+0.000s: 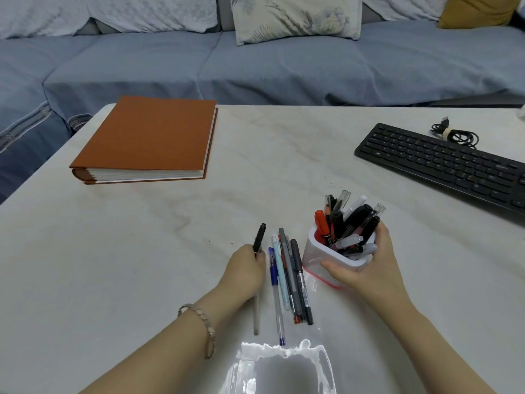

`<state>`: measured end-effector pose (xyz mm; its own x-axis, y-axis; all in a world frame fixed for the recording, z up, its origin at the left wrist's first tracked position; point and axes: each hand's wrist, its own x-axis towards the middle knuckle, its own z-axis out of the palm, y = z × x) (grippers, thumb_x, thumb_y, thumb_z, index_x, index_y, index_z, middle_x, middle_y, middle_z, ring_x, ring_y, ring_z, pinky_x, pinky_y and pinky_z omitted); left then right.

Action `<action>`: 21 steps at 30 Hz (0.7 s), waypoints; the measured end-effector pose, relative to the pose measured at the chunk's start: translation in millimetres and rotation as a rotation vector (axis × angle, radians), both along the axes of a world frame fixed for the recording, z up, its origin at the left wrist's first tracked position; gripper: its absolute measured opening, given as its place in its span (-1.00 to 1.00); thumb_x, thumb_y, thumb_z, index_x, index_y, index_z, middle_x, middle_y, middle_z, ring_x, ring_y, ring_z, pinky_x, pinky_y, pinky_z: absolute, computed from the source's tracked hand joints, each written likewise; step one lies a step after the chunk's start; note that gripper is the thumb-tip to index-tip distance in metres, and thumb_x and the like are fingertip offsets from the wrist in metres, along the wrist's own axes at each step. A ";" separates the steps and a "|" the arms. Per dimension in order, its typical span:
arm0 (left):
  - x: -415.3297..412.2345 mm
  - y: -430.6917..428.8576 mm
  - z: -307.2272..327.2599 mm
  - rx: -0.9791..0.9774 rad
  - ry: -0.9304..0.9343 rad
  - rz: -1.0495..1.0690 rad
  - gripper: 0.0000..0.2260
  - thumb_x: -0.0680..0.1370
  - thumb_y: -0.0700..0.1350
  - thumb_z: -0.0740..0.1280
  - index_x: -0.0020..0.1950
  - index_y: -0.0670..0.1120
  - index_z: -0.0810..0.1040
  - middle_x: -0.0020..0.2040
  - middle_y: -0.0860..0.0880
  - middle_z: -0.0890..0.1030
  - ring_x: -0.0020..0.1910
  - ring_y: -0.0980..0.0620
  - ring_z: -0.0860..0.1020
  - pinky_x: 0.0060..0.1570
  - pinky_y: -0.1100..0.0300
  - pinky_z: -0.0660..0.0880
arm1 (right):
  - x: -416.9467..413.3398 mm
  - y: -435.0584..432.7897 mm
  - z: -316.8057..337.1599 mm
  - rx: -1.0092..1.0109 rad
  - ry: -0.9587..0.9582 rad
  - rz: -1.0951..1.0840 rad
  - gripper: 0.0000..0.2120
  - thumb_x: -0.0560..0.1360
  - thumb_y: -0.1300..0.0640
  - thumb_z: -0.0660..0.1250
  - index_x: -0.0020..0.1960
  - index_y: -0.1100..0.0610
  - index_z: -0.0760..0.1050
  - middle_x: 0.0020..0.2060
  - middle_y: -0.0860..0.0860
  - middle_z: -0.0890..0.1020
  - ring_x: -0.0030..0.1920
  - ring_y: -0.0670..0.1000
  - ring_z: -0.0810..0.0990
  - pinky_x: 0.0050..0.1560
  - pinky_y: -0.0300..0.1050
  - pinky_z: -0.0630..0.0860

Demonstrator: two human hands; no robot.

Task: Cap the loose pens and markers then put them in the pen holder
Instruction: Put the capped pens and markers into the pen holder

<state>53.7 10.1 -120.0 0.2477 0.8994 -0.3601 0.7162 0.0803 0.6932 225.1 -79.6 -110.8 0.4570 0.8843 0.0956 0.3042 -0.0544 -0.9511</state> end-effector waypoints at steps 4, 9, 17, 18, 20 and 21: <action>1.7 4.1 40.1 0.104 -0.442 0.192 -0.85 0.61 -0.18 0.05 0.00 -0.08 0.41 -0.13 -0.03 0.48 -0.23 0.15 0.49 -0.17 0.26 0.45 | -0.7 0.2 0.7 0.000 0.005 -0.007 -0.34 -0.04 -0.21 0.46 -0.03 -0.49 0.24 0.04 -0.26 0.48 0.07 -0.32 0.47 -0.10 -0.54 0.38; 21.9 -6.2 93.2 0.205 -0.967 0.019 -0.83 0.59 -0.17 0.08 -0.06 0.05 0.41 -0.20 0.08 0.61 -0.02 0.06 0.61 0.13 0.03 0.46 | 0.5 0.5 -2.7 0.001 0.003 -0.014 -0.30 -0.03 -0.20 0.47 0.03 -0.43 0.23 0.07 -0.18 0.50 0.12 -0.22 0.48 0.01 -0.41 0.40; 68.7 -24.0 60.9 0.117 -1.053 -0.091 -0.84 0.52 -0.23 0.14 0.01 0.00 0.40 -0.16 0.05 0.61 -0.01 0.07 0.58 0.16 0.15 0.49 | 2.4 6.3 -5.6 0.059 0.069 0.013 -0.43 0.07 -0.06 0.52 -0.02 -0.02 0.34 -0.37 -0.22 0.51 -0.37 -0.21 0.51 -0.37 -0.38 0.44; 70.0 -24.8 55.4 0.126 -1.001 -0.096 -0.83 0.53 -0.27 0.16 0.00 -0.03 0.42 -0.12 0.05 0.61 0.01 0.11 0.58 0.14 0.24 0.48 | 2.1 7.3 -4.3 0.074 0.075 0.019 -0.48 0.09 -0.01 0.52 -0.07 0.01 0.34 -0.44 -0.20 0.48 -0.44 -0.21 0.47 -0.42 -0.37 0.42; 70.0 -25.1 49.3 0.201 -0.878 -0.127 -0.74 0.52 -0.36 0.17 0.01 0.01 0.43 -0.03 0.04 0.60 0.04 0.18 0.57 0.12 0.34 0.46 | 1.4 6.2 -2.1 0.090 0.094 0.014 -0.54 0.11 0.08 0.54 -0.10 -0.06 0.38 -0.43 -0.17 0.52 -0.42 -0.22 0.51 -0.40 -0.41 0.44; 68.9 -24.6 47.4 0.260 -0.829 -0.147 -0.64 0.51 -0.39 0.18 0.04 0.08 0.41 0.00 0.05 0.58 0.07 0.19 0.56 0.14 0.34 0.45 | 1.1 4.7 -2.0 0.097 0.106 0.008 -0.52 0.13 0.13 0.55 -0.10 -0.11 0.37 -0.40 -0.18 0.56 -0.38 -0.24 0.55 -0.37 -0.44 0.45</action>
<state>122.6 -14.5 -72.6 0.4579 0.8664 0.1990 -0.0350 -0.2060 0.9779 226.2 -74.9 -112.8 0.4623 0.8768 0.1324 0.2015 0.0416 -0.9786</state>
